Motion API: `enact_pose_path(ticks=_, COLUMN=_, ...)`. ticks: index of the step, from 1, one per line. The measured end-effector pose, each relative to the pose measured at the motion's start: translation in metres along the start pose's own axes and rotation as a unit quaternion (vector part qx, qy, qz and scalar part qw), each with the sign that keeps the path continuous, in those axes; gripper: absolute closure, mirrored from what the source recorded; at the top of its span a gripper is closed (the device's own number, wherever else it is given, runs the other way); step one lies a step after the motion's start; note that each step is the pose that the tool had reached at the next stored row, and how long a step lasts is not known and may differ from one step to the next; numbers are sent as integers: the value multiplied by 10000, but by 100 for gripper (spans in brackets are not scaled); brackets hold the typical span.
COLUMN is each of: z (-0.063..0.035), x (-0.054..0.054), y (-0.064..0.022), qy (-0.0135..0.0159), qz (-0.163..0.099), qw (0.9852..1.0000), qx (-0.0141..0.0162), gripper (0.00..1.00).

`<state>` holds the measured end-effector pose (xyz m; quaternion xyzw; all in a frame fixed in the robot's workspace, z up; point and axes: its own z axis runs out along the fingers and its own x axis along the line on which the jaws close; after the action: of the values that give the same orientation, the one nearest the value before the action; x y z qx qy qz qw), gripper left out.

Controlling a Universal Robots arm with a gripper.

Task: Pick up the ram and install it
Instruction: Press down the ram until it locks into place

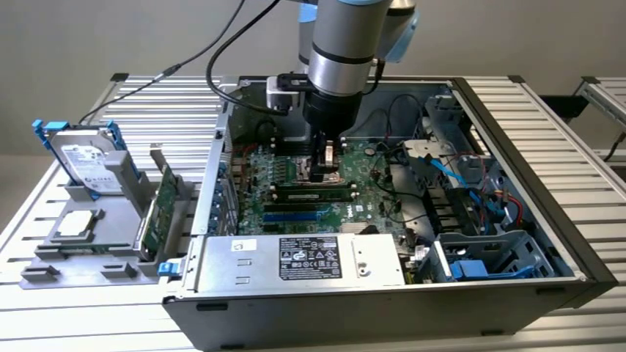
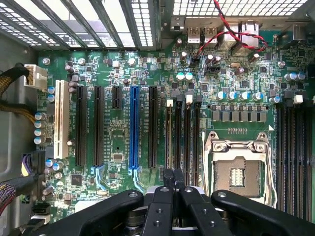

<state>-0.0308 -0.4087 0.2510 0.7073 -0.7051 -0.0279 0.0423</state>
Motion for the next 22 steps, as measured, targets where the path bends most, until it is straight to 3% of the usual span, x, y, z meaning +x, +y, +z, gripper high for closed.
enact_pose_path(ticks=7, z=0, x=0, y=0, qy=0, qz=15, qw=10000, qx=-1, gripper=89)
enact_pose_path(ticks=13, z=1, x=0, y=0, qy=-43, qz=449, qw=9990, qx=-9, gripper=89)
enact_pose_path(ticks=18, z=2, x=0, y=0, qy=-91, qz=930, qw=9956, qx=-19, gripper=89)
enact_pose_path(ticks=22, z=2, x=0, y=0, qy=-126, qz=1274, qw=9918, qx=-25, gripper=89)
